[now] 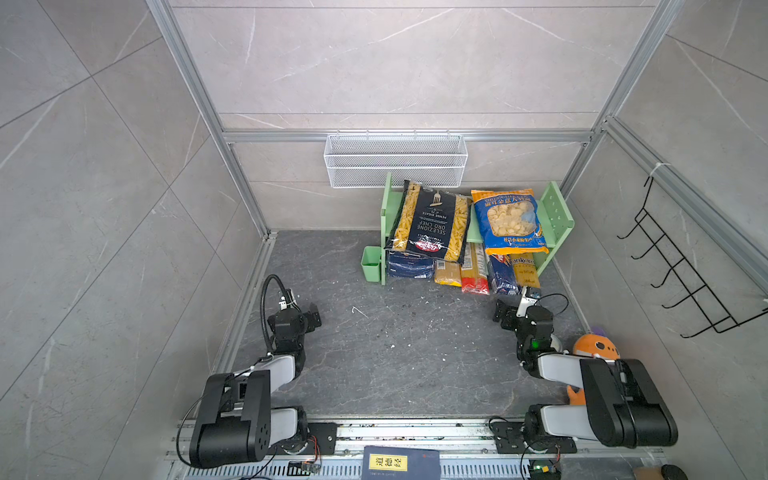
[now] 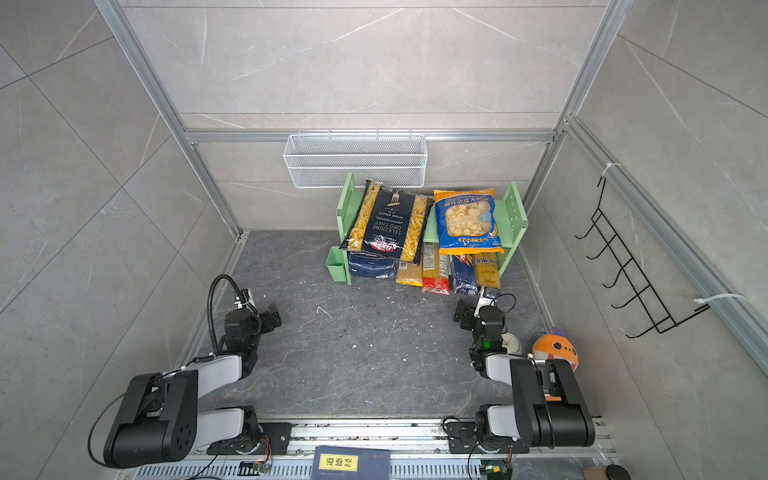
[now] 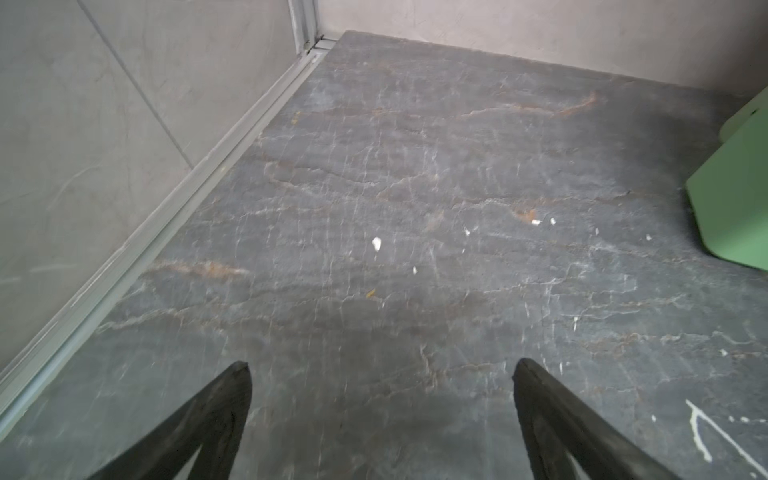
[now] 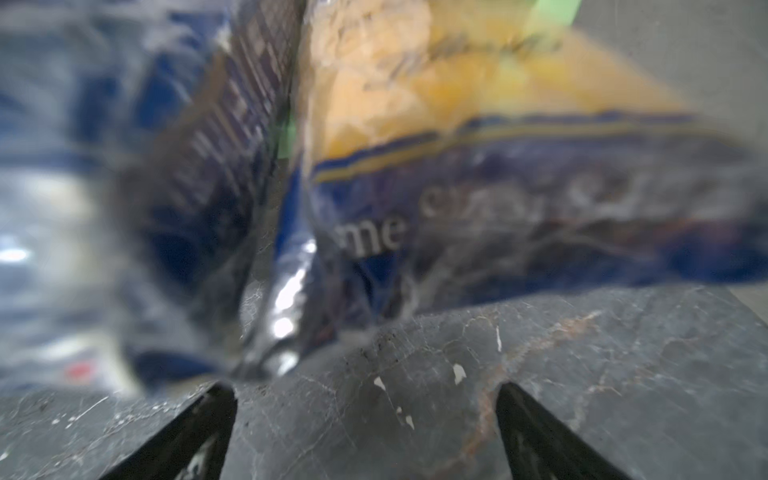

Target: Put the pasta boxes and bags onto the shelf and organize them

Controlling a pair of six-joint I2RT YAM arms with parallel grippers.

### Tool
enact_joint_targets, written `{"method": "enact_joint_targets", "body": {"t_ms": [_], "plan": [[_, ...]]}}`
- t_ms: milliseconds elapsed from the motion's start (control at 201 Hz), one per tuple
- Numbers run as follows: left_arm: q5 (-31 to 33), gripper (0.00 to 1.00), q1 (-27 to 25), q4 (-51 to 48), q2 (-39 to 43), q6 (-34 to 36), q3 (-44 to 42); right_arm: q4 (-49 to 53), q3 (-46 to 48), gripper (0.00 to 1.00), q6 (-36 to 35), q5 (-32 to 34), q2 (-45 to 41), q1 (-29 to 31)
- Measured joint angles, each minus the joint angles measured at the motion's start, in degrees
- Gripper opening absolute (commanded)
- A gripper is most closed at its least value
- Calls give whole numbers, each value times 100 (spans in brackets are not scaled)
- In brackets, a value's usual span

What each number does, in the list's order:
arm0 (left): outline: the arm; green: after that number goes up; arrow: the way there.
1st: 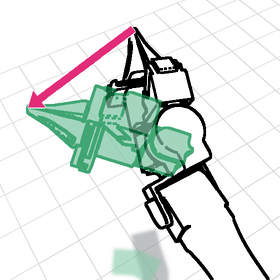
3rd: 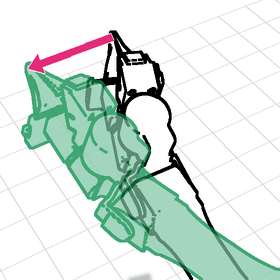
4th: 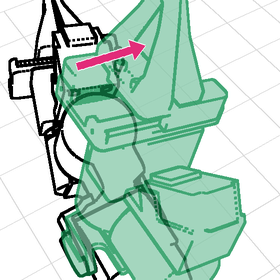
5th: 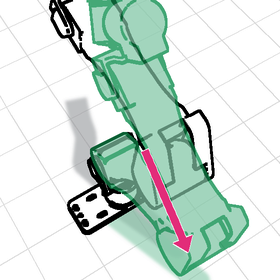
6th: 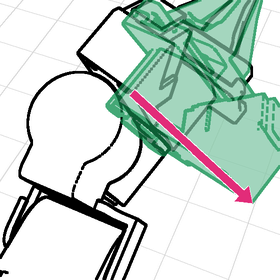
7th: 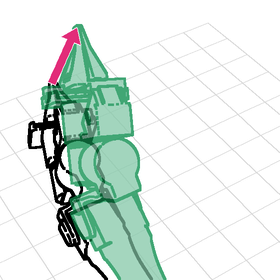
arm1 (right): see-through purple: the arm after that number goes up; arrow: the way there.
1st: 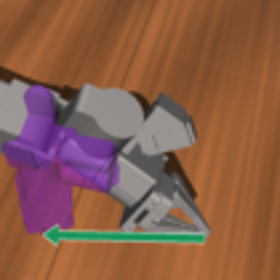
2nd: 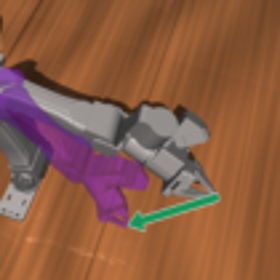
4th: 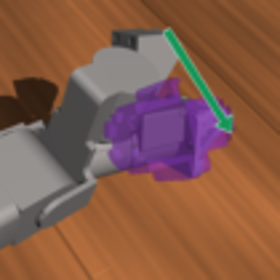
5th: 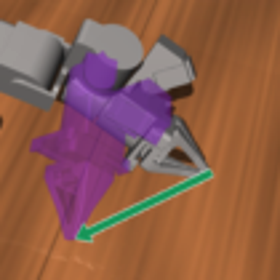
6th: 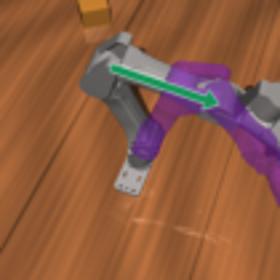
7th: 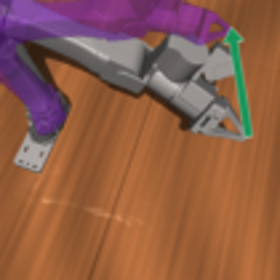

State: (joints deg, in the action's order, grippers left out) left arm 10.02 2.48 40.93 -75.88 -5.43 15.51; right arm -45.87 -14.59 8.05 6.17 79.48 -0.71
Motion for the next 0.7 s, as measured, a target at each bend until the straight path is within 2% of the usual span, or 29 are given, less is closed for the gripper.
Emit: {"method": "enact_joint_targets", "body": {"t_ms": [95,184,393,697], "plan": [[-289,96,83,542,-525,116,0,-339,4,99,-39,-61,28,22],[-590,97,105,839,-962,254,0,-525,-35,99,-111,-146,133,57],[-1180,100,107,879,-1025,461,146,-420,-527,99,-514,-282,695,501],[-1622,100,271,750,-1027,481,376,-369,-529,99,-662,-295,695,525]]}}
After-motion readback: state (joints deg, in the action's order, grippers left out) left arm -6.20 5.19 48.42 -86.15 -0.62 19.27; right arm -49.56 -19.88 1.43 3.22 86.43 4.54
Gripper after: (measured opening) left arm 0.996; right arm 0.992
